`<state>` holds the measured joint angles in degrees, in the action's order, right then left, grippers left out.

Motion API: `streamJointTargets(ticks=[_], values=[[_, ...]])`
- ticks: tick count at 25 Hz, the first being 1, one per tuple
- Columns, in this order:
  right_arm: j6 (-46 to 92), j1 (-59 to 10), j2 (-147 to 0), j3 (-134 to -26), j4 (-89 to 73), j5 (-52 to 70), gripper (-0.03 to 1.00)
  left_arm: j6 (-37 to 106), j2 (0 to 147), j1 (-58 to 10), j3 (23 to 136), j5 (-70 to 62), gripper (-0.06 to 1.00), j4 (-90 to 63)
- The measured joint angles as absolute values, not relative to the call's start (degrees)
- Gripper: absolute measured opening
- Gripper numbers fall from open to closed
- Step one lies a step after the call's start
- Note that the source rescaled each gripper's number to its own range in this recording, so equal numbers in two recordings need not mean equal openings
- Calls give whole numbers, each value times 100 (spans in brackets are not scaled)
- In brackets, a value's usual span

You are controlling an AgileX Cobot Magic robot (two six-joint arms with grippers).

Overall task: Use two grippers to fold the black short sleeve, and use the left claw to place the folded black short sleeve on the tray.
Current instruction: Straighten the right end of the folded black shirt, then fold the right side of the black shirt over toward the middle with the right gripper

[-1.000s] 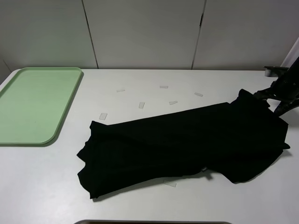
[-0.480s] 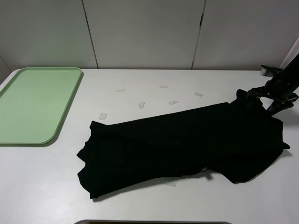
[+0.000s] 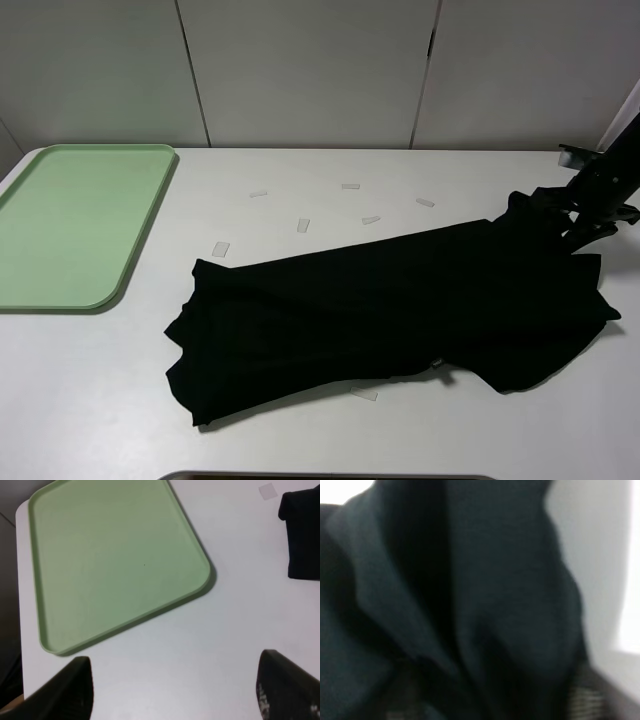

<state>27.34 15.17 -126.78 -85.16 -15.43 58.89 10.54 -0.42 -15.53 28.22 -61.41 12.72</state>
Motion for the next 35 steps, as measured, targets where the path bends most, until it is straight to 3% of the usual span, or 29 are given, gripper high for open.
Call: streamJointTargets(ticks=[2,4,21,35], values=[[2636,1517,-12678,-8516,-1453,5877,14,1054,-42,-1553,2822,-6141,66,1272],[2567,1513,-12678,-8516,-1321,5872,2,1054,-42,-1553,2822,-6141,66,1272],[-888,1449,-12503,-8602,1777,5174,2,1054,-42,-1553,2822,-6141,66,1277],[-1236,363,-11869,-8626,1808,6359,2,1054,-42,-1553,2822,-6141,66,1277]])
